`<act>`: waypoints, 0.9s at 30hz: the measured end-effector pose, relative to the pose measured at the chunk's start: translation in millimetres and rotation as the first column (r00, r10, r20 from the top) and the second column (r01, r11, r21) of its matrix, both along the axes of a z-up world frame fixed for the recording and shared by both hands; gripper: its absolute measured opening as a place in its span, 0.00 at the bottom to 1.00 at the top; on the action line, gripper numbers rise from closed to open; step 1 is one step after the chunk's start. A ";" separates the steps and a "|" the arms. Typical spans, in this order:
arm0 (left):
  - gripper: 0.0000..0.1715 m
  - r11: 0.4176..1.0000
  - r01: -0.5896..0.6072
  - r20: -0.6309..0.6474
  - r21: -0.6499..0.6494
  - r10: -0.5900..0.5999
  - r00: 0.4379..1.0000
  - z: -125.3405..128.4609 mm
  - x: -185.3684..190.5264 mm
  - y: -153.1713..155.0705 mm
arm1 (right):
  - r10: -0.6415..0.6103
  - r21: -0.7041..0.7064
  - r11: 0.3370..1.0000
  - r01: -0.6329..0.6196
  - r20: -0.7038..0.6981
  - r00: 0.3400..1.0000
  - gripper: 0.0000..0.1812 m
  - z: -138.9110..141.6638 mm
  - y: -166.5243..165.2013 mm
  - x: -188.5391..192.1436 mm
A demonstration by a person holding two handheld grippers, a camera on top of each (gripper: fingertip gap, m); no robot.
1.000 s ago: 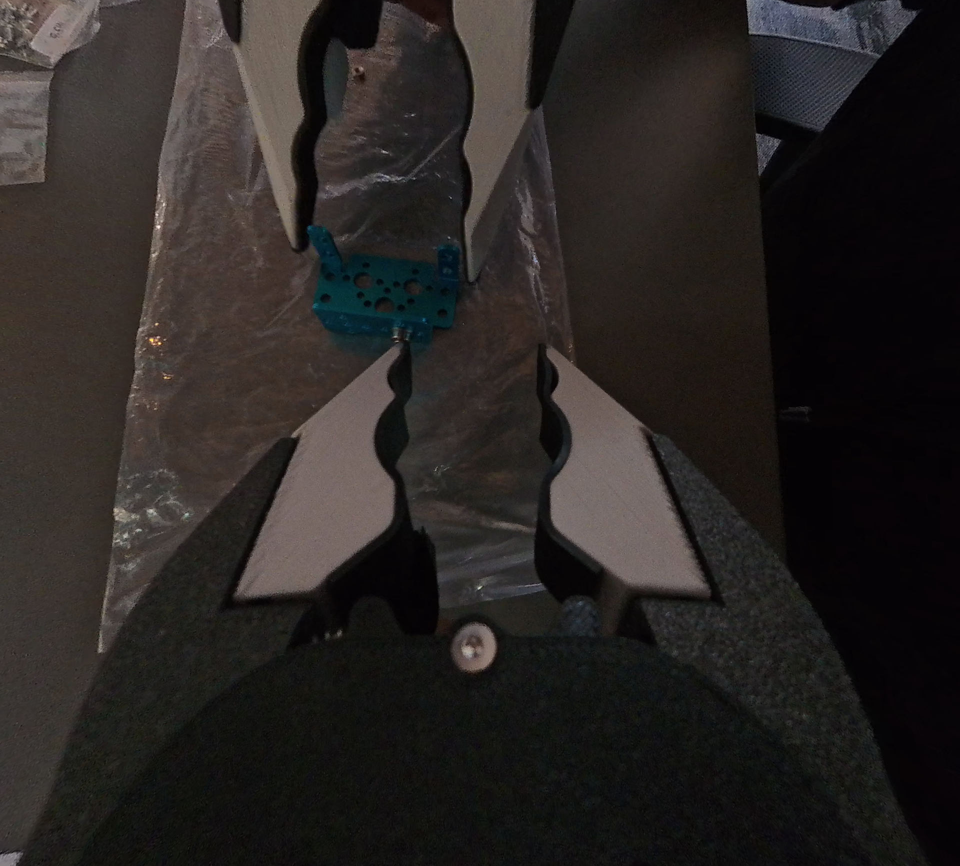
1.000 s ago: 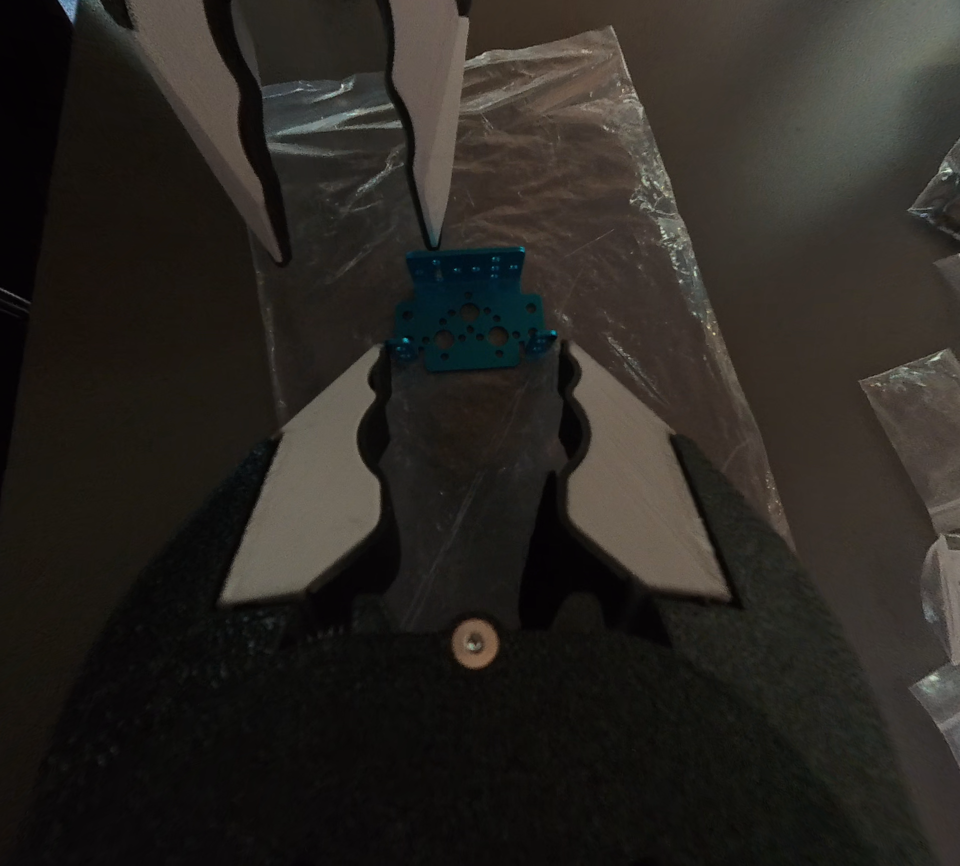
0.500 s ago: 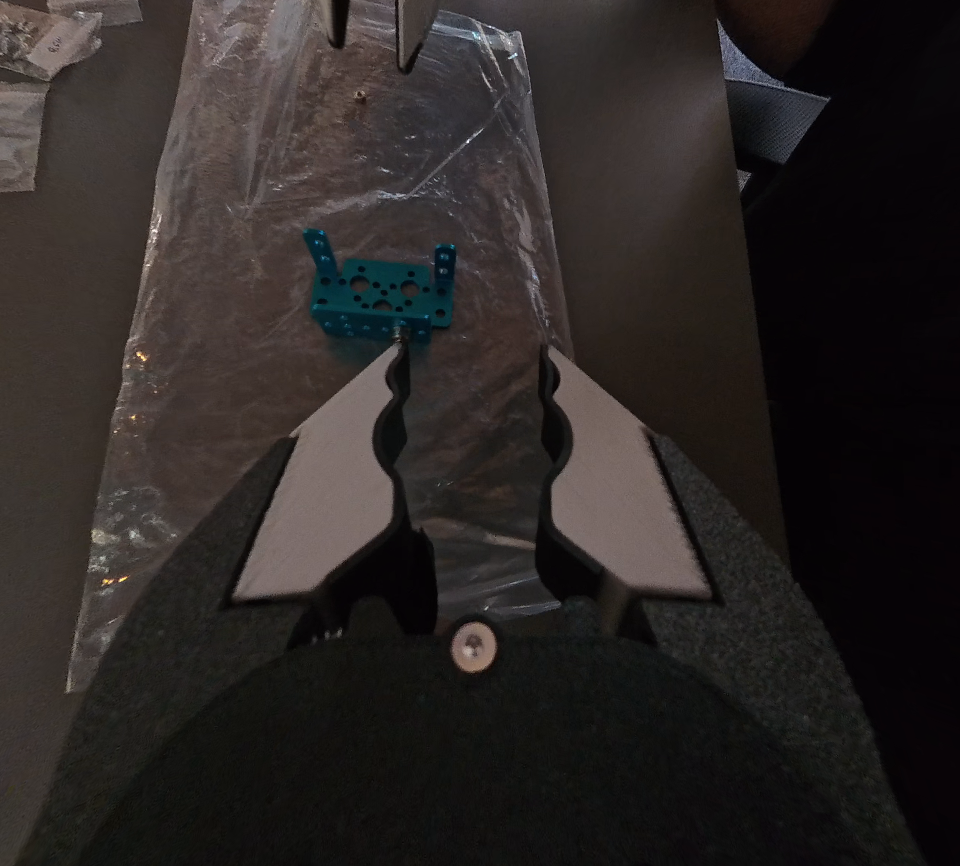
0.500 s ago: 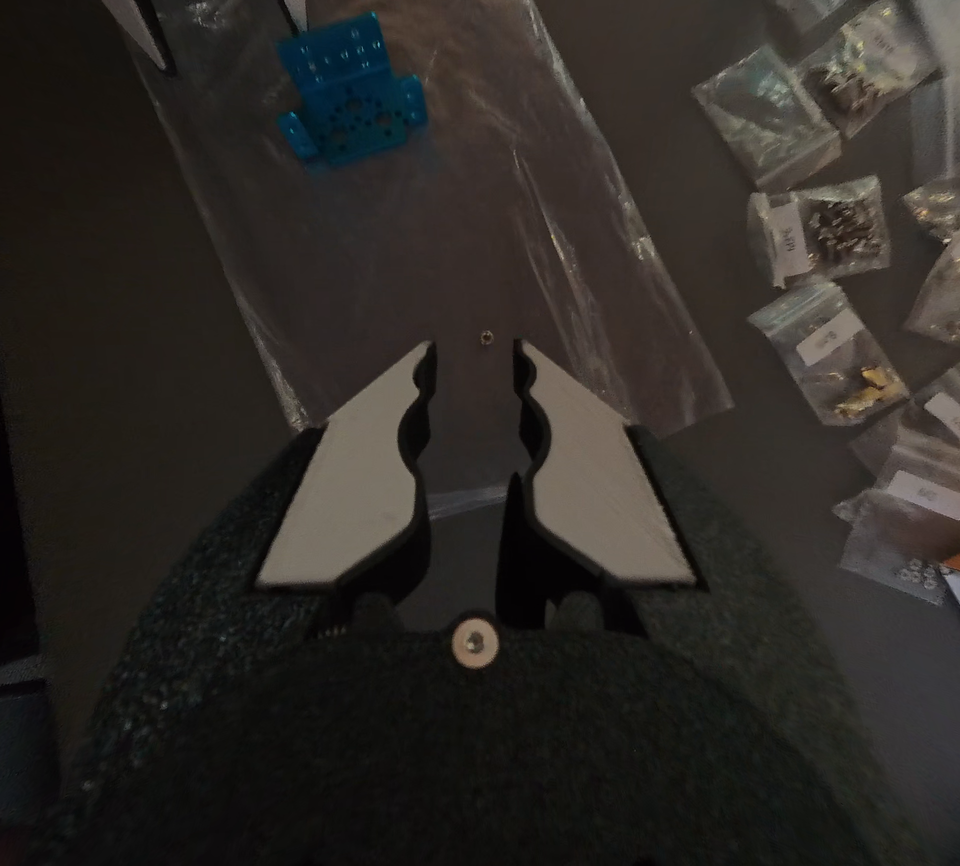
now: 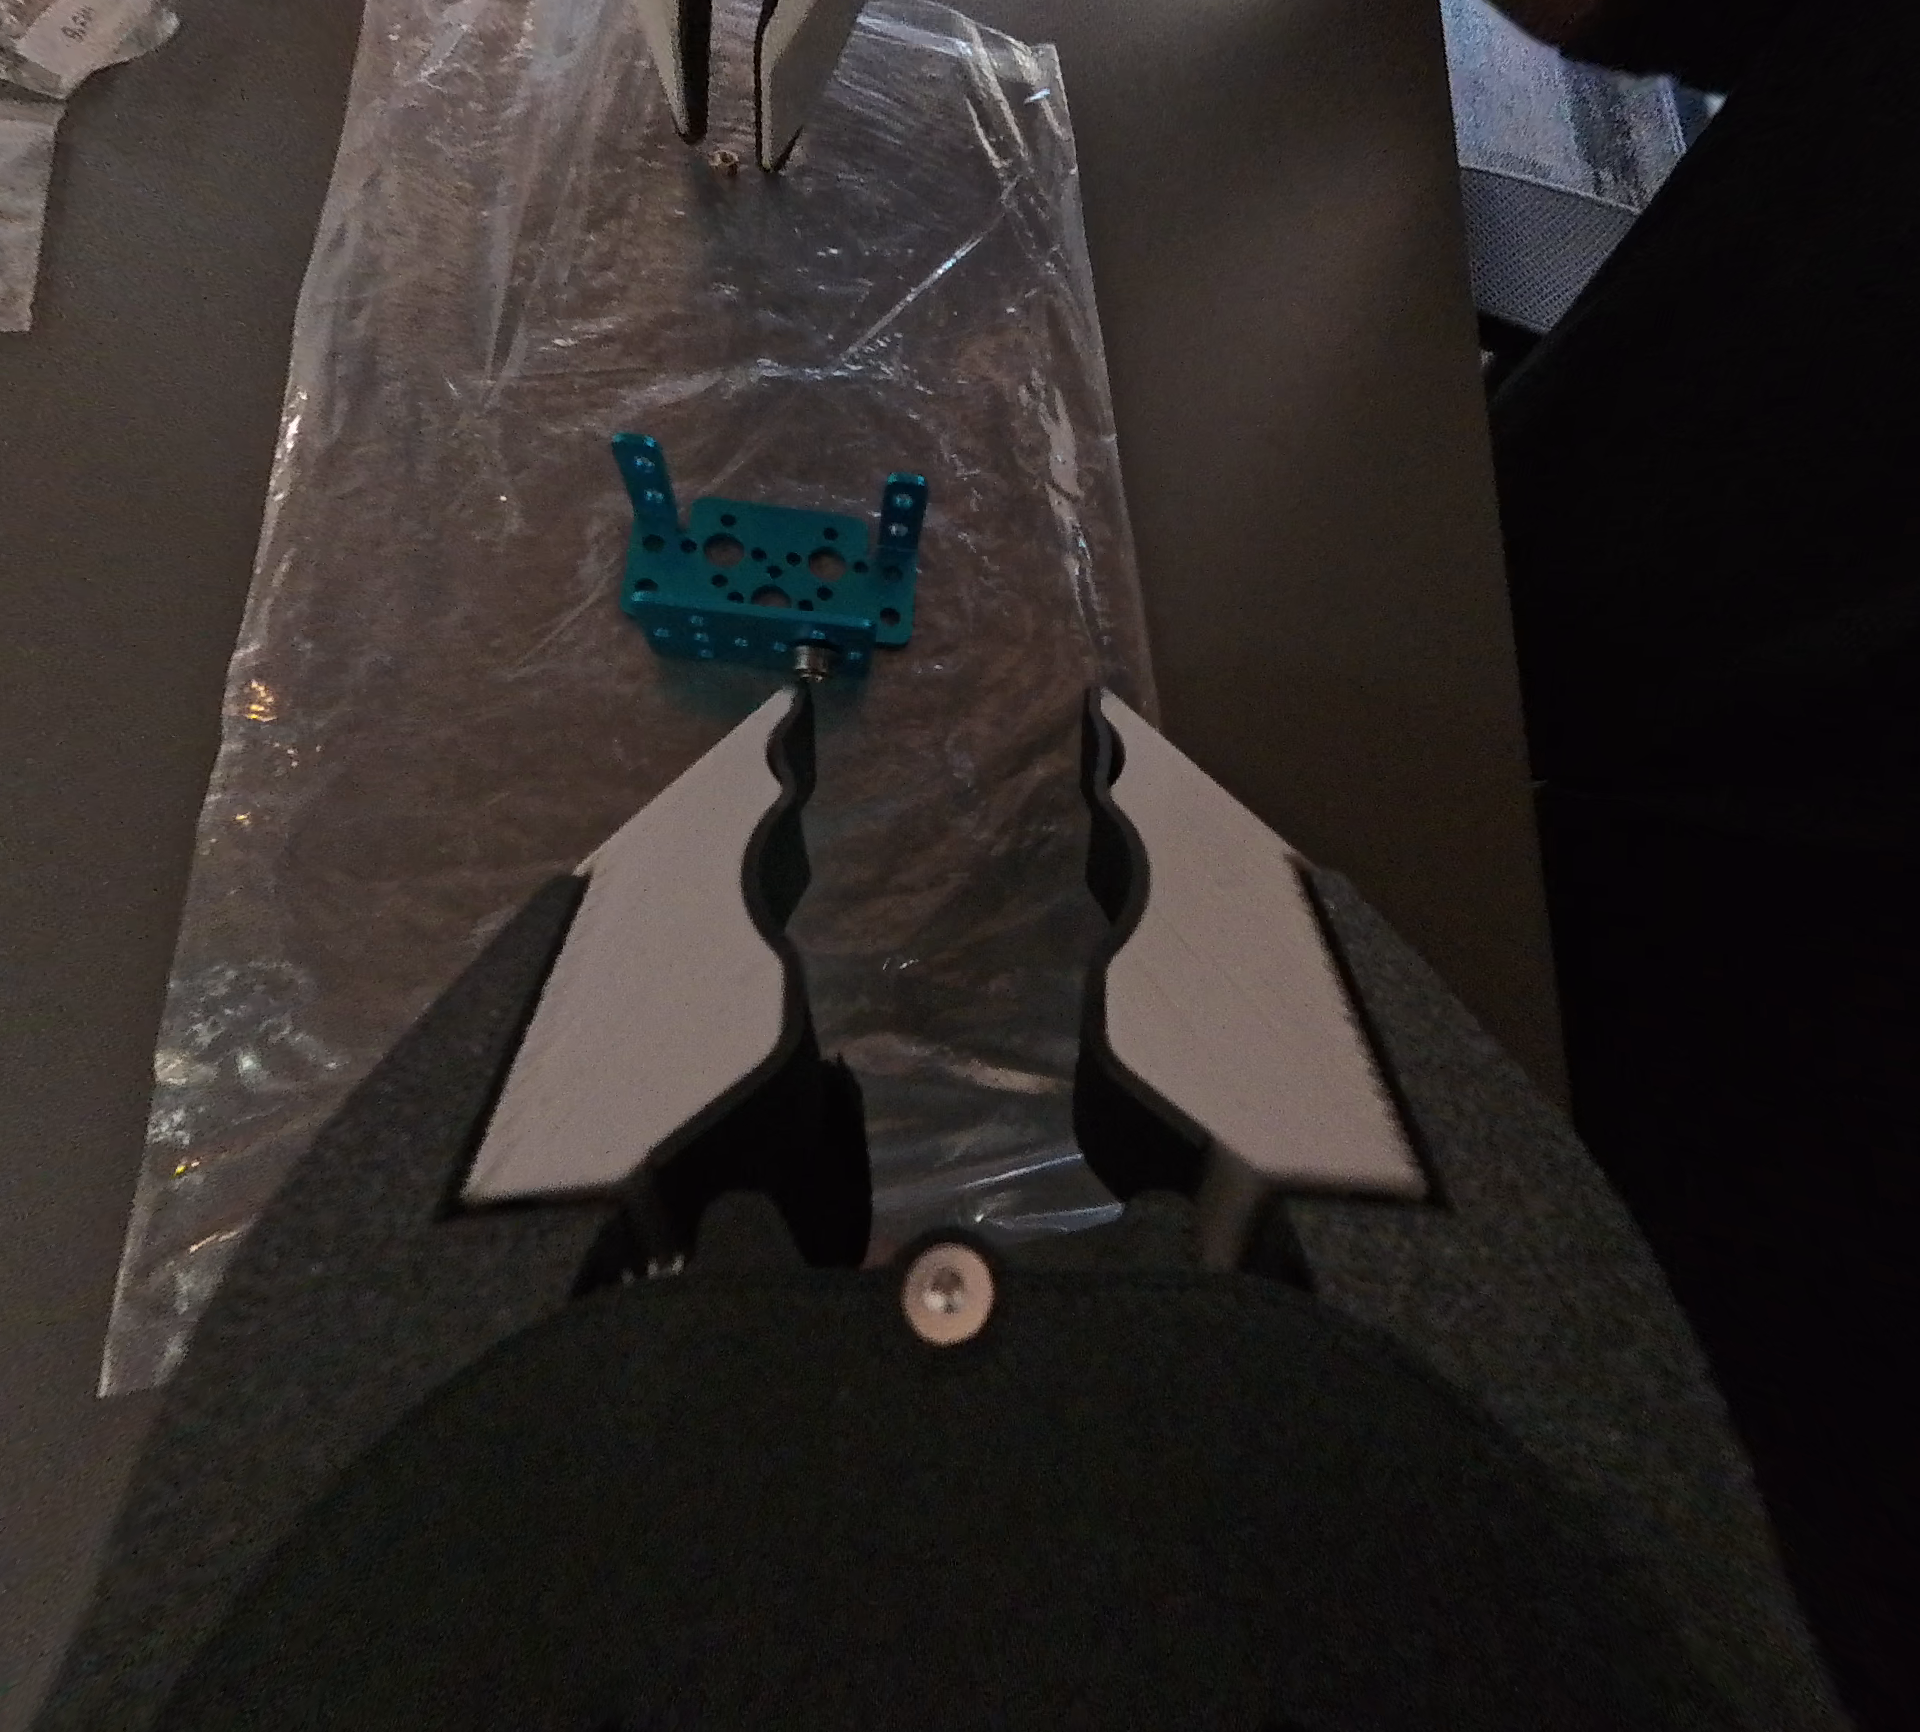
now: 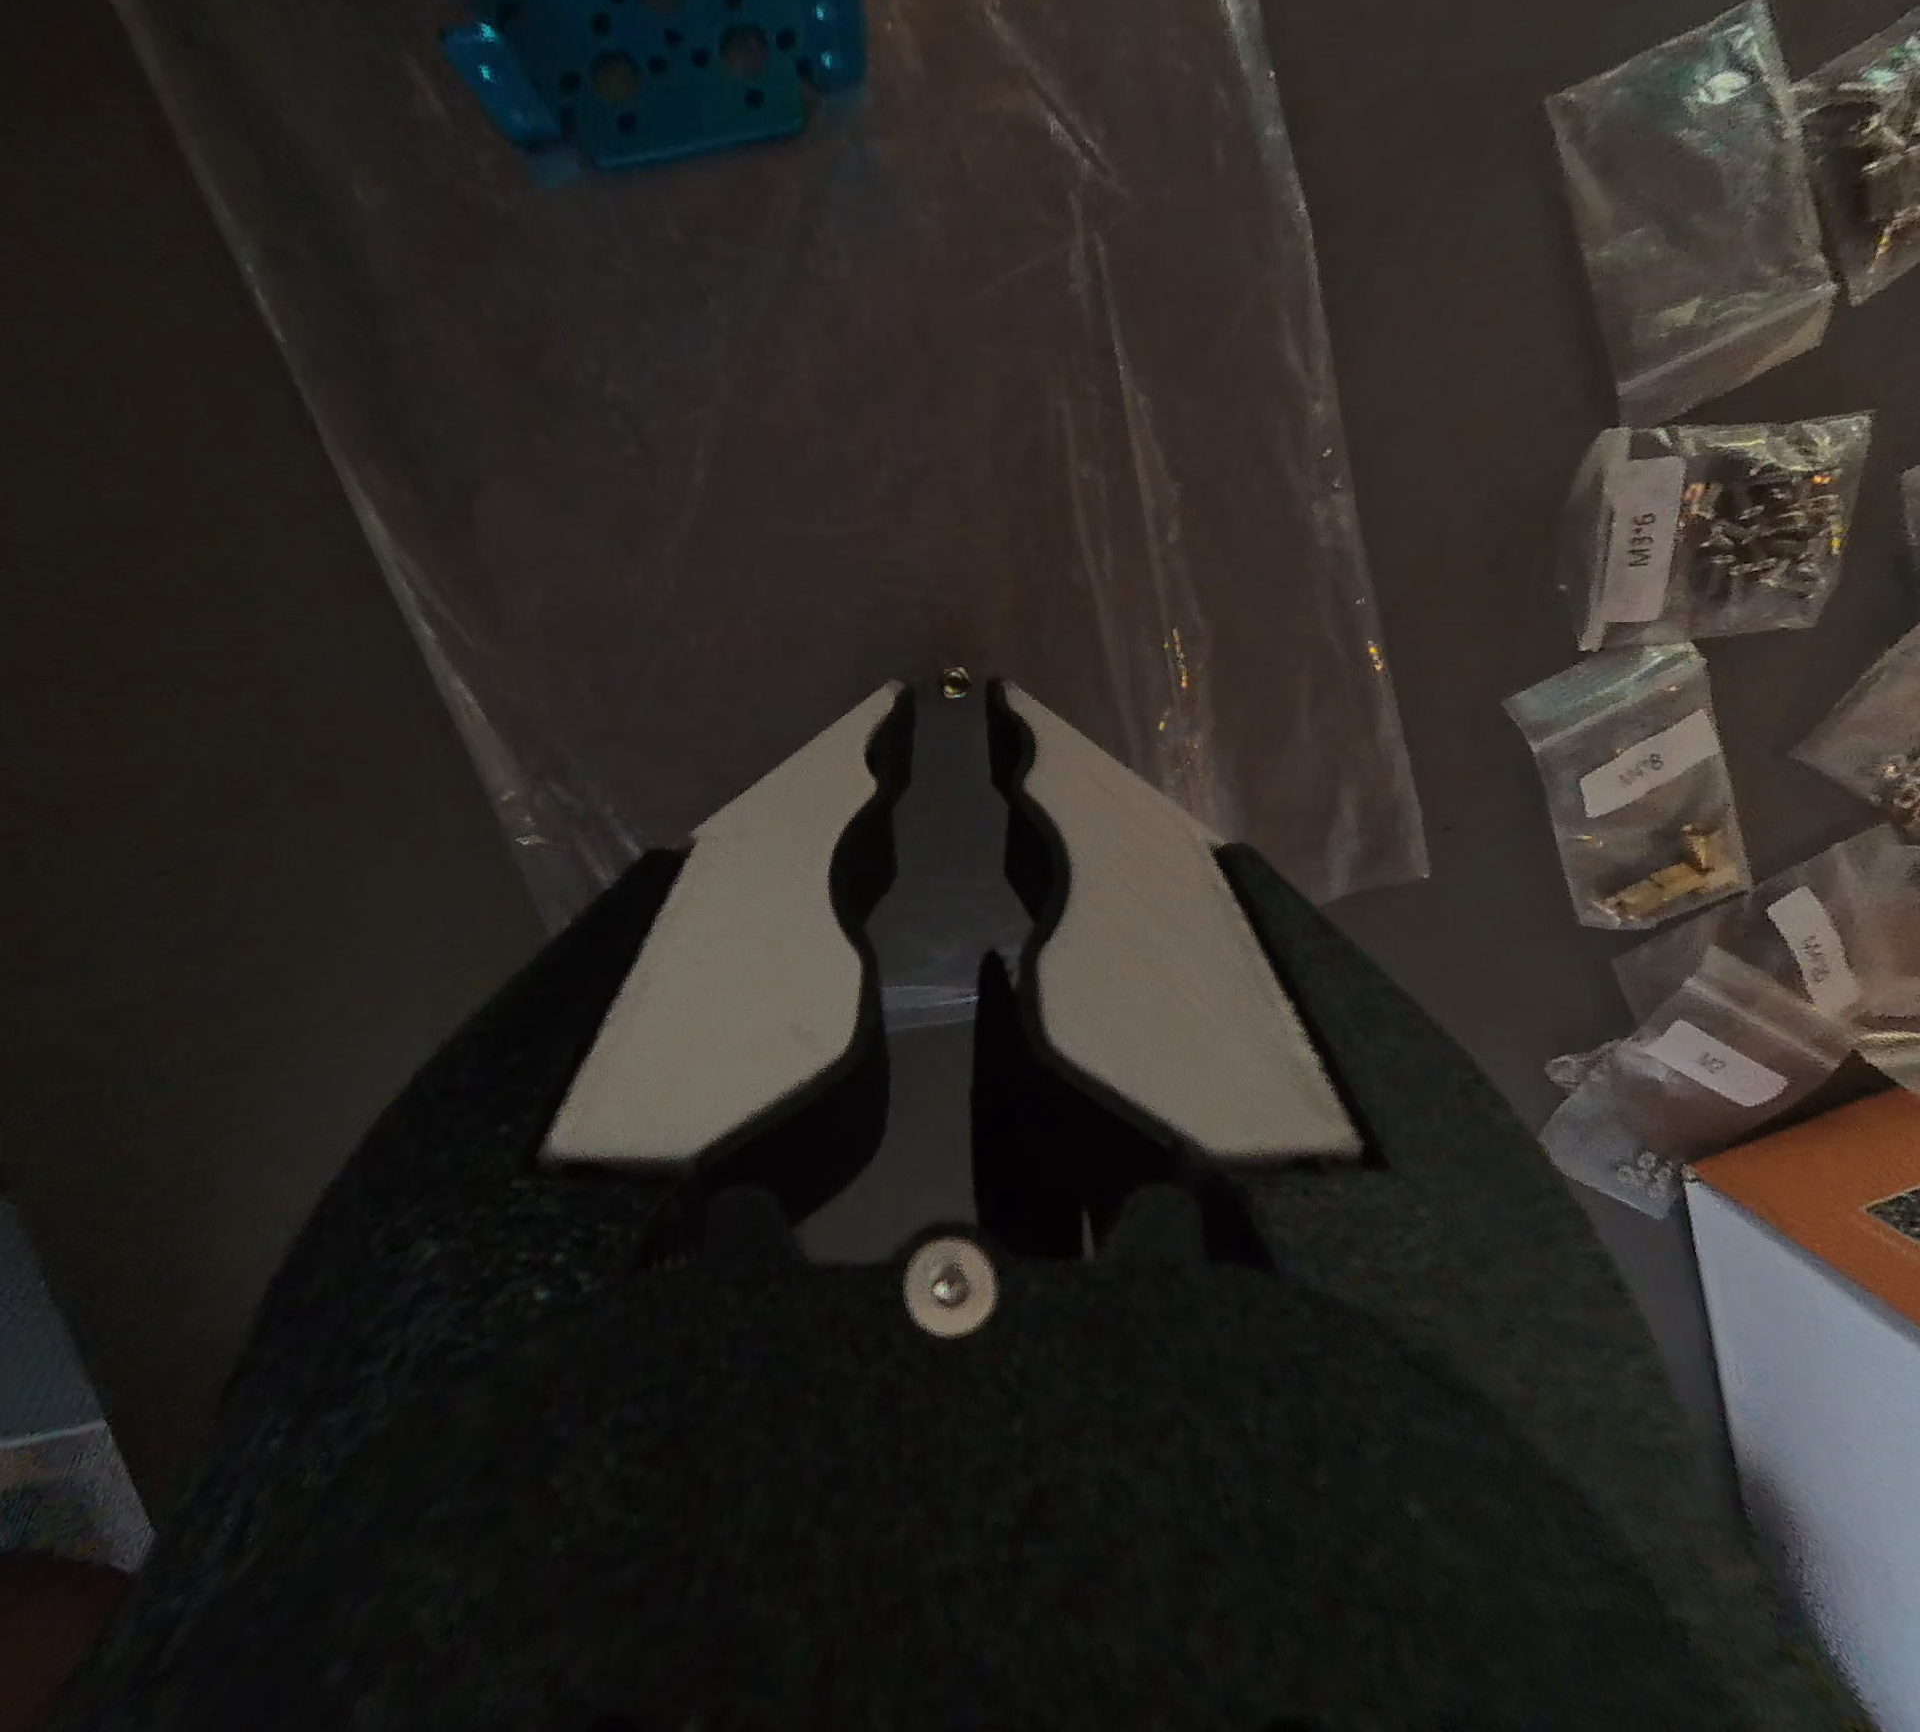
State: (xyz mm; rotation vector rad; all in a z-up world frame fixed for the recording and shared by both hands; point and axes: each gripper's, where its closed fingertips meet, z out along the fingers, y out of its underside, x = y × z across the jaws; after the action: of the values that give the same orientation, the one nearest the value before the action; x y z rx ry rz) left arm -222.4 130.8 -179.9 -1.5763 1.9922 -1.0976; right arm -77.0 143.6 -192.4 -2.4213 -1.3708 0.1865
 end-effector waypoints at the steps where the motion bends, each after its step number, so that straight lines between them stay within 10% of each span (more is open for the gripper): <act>1: 0.30 1.000 0.001 -0.002 0.000 -0.001 1.000 -0.4 0.0 -0.3 | 0.010 -0.012 1.000 -0.010 0.004 1.000 0.07 -0.2 0.0 -0.5; 27: 0.31 0.999 -0.005 0.006 0.036 0.005 1.000 -1.5 1.0 0.6 | 0.071 -0.105 0.992 -0.065 0.047 0.996 0.03 -1.5 2.0 -0.8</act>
State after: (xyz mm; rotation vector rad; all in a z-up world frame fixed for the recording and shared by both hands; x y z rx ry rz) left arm -221.4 131.4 -181.4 -1.5576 1.9921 -1.0571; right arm -77.7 145.6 -193.9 -2.4806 -1.5022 0.2199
